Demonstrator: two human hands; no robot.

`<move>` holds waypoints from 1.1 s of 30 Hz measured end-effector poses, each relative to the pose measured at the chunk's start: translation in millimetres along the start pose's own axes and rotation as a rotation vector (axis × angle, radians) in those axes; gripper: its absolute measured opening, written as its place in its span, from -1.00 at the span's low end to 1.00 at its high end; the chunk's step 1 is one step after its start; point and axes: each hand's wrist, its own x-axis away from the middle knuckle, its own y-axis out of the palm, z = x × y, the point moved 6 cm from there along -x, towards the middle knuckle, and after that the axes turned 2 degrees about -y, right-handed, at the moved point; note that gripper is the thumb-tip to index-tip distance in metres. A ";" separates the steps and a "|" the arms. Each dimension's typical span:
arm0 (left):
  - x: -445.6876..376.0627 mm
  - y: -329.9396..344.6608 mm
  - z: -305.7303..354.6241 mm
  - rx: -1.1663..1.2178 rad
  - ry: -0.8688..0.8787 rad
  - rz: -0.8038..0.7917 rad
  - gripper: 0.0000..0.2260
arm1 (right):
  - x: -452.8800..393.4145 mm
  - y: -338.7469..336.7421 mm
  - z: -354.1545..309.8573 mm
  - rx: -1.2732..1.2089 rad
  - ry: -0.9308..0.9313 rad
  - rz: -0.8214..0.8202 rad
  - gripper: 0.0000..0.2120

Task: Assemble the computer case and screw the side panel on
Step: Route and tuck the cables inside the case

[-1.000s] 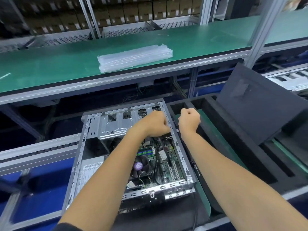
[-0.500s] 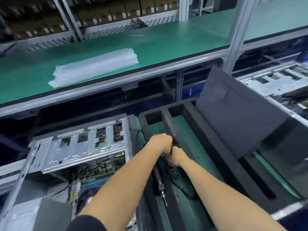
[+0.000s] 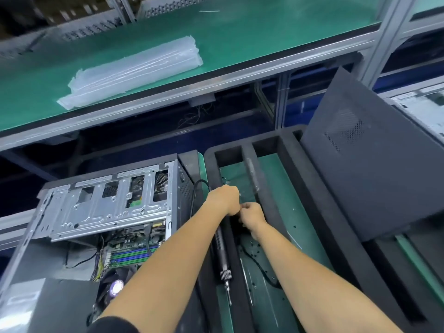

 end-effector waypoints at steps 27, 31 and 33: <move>150.2 -93.8 -52.0 1.468 0.574 0.002 -0.81 | 205.0 7.9 -253.7 -0.403 -0.454 -0.088 -0.80; 169.2 -105.1 -98.9 1.395 0.423 0.381 -0.82 | 235.6 27.9 -270.2 -0.373 -0.585 -0.147 -0.66; 181.8 -109.6 -131.0 1.464 0.344 0.537 -0.83 | 250.0 49.1 -273.5 -0.376 -0.604 -0.199 -0.72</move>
